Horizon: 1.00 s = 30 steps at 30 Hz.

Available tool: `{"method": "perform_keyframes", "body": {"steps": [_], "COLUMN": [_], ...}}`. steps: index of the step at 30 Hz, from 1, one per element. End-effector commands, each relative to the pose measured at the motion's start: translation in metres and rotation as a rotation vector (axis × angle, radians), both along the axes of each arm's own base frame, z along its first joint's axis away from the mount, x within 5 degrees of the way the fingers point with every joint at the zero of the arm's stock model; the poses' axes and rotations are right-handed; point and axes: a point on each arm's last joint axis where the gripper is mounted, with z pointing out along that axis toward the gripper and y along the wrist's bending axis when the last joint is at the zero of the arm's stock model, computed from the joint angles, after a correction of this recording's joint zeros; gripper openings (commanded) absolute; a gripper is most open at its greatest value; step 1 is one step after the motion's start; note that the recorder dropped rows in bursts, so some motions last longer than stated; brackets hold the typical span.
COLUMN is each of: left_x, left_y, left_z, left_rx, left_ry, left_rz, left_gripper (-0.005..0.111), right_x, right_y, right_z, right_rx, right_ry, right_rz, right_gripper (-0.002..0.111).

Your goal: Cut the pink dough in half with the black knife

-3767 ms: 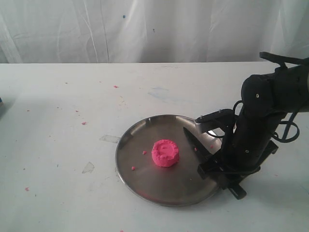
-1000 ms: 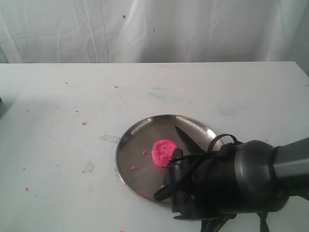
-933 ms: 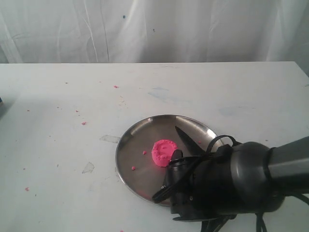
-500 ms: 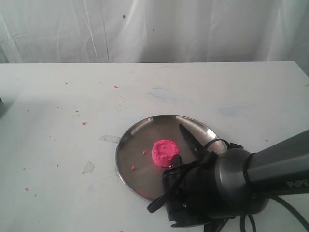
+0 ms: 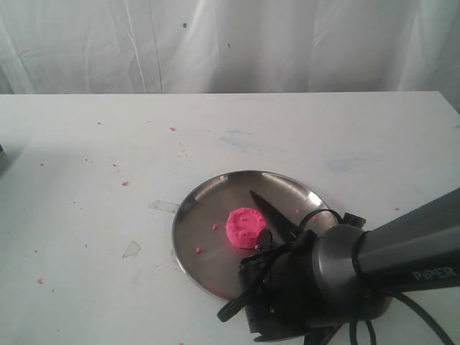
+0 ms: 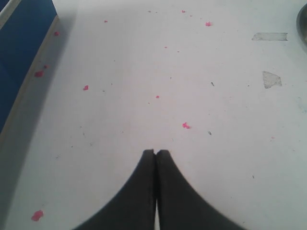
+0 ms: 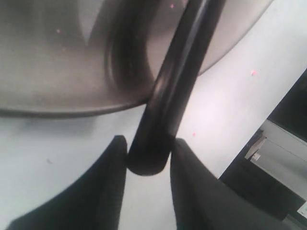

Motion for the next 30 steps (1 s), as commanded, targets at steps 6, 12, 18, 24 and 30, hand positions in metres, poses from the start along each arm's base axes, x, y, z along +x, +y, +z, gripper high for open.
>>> {"method": "perform_keyframes", "body": {"steps": [6, 12, 18, 24, 30], "left_x": [-0.001, -0.001, -0.001, -0.001, -0.001], "left_y": [0.0, 0.0, 0.0, 0.0, 0.0], "left_z": [-0.003, -0.003, -0.003, -0.003, -0.003], "left_rx": [-0.004, -0.004, -0.004, -0.004, -0.004], "left_ry": [0.019, 0.019, 0.019, 0.019, 0.019], "left_rz": [0.003, 0.003, 0.003, 0.003, 0.003], "left_gripper": [0.0, 0.0, 0.0, 0.0, 0.0], "right_x": [0.0, 0.0, 0.004, 0.004, 0.007], "right_y": [-0.001, -0.004, -0.008, -0.007, -0.007], "right_z": [0.0, 0.002, 0.009, 0.016, 0.034], "right_rx": [-0.015, -0.048, -0.121, -0.073, 0.16], "right_ry": [-0.012, -0.022, -0.08, -0.096, -0.083], "right_rz": [-0.008, -0.022, -0.011, -0.013, -0.04], "right_gripper": [0.001, 0.0, 0.0, 0.0, 0.0]}}
